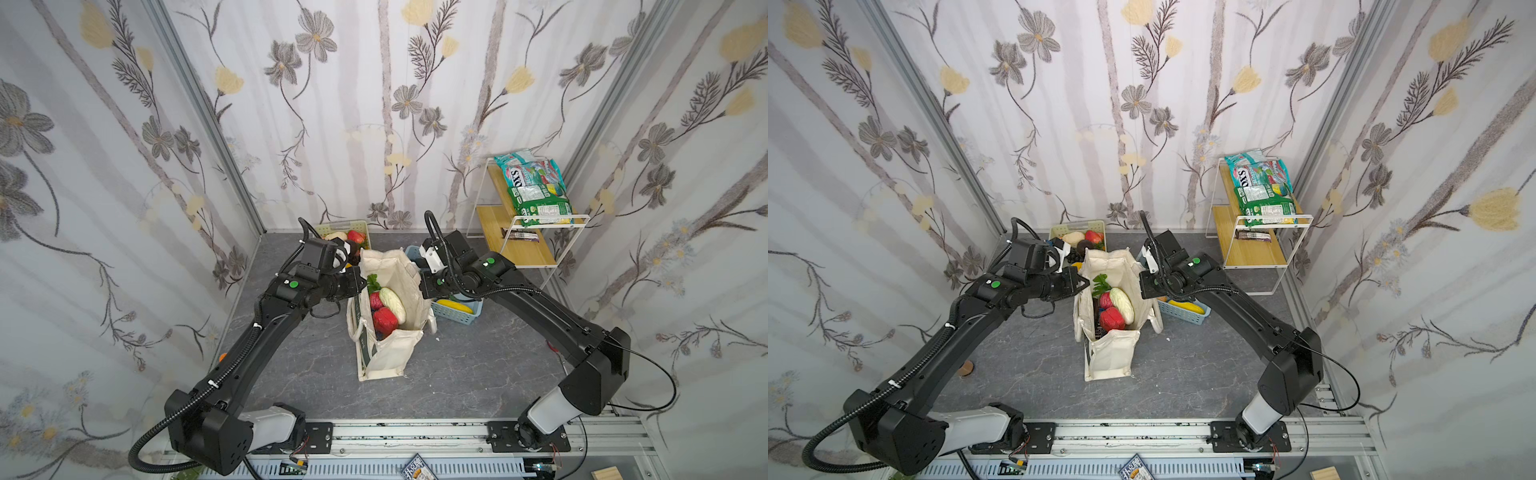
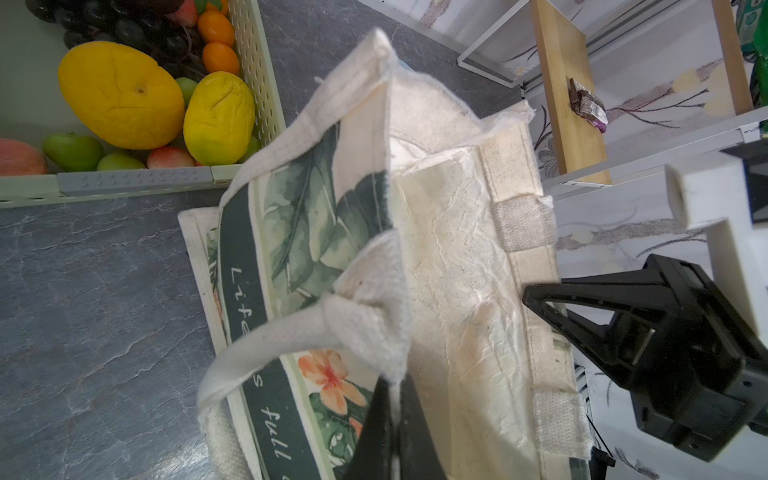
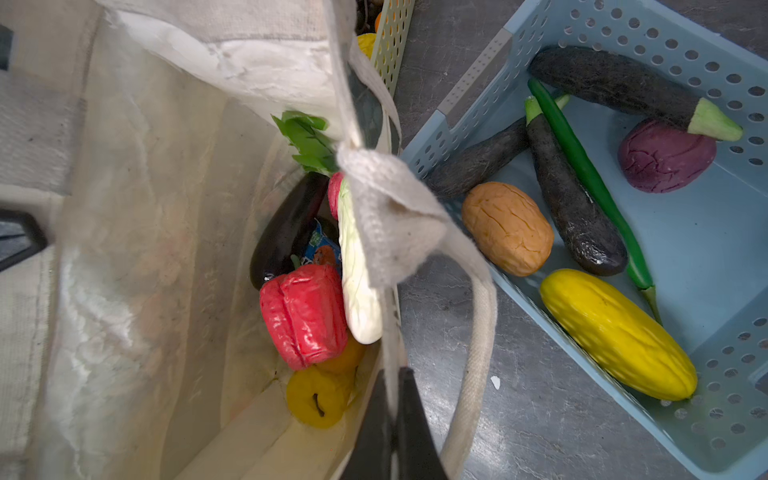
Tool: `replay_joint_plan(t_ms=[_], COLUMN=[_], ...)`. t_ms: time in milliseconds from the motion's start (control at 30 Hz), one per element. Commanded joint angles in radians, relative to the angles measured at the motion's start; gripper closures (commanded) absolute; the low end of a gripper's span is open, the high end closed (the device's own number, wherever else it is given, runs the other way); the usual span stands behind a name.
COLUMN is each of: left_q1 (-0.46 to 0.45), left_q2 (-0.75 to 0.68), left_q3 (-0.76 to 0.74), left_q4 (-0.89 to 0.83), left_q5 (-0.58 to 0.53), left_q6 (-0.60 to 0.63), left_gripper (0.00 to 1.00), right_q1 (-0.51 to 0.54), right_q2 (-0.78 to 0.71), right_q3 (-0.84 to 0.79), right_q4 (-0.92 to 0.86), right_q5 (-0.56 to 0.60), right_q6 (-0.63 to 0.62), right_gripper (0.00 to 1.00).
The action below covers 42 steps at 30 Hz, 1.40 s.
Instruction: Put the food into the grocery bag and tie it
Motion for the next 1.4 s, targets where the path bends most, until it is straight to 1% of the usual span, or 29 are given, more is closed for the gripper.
replay_joint_plan(t_ms=[0, 200, 233, 267, 300, 400, 500, 600, 767, 867, 1067, 1167, 1267, 1367], left_q1=[0.000, 0.000, 0.001, 0.001, 0.002, 0.003, 0.006, 0.010, 0.025, 0.043, 0.105, 0.153, 0.205, 0.230], left_q2=[-0.004, -0.004, -0.004, -0.004, -0.005, -0.004, -0.004, -0.005, -0.001, 0.005, -0.024, -0.062, -0.066, -0.063], left_q3=[0.007, 0.003, 0.003, 0.004, 0.004, -0.001, 0.004, 0.020, 0.055, 0.074, 0.097, 0.075, 0.063, 0.034], left_q4=[0.022, 0.000, -0.010, -0.023, -0.034, -0.040, -0.041, -0.042, -0.046, -0.059, -0.113, -0.081, -0.067, -0.099], left_q5=[-0.005, -0.033, -0.045, -0.057, -0.065, -0.078, -0.078, -0.068, -0.030, 0.011, 0.010, 0.062, 0.116, 0.072], left_q6=[0.005, 0.007, 0.011, 0.014, 0.017, 0.015, 0.014, 0.011, 0.006, 0.016, 0.049, 0.039, 0.020, 0.043], left_gripper=[1.00, 1.00, 0.99, 0.96, 0.94, 0.92, 0.83, 0.81, 0.61, 0.54, 0.53, 0.52, 0.51, 0.49], right_q1=[-0.002, 0.003, 0.003, 0.003, 0.002, 0.002, 0.003, 0.002, -0.001, -0.006, -0.012, -0.013, -0.012, -0.012], right_q2=[0.009, 0.034, 0.033, 0.031, 0.029, 0.026, 0.025, 0.029, 0.025, 0.023, 0.020, 0.026, 0.026, 0.020], right_q3=[0.020, 0.018, 0.019, 0.021, 0.022, 0.019, 0.009, 0.001, -0.019, -0.031, -0.029, -0.025, -0.034, -0.039], right_q4=[0.000, 0.023, 0.031, 0.036, 0.040, 0.049, 0.057, 0.059, 0.063, 0.068, 0.072, 0.074, 0.087, 0.096], right_q5=[0.023, 0.017, 0.013, 0.011, 0.010, 0.001, 0.003, 0.012, 0.023, 0.024, 0.017, 0.013, 0.006, 0.000], right_q6=[0.006, 0.011, 0.016, 0.021, 0.024, 0.042, 0.059, 0.069, 0.083, 0.091, 0.092, 0.089, 0.096, 0.102], right_gripper=[1.00, 1.00, 0.99, 0.99, 0.98, 0.98, 0.98, 0.98, 0.99, 0.99, 0.98, 0.98, 0.98, 0.98])
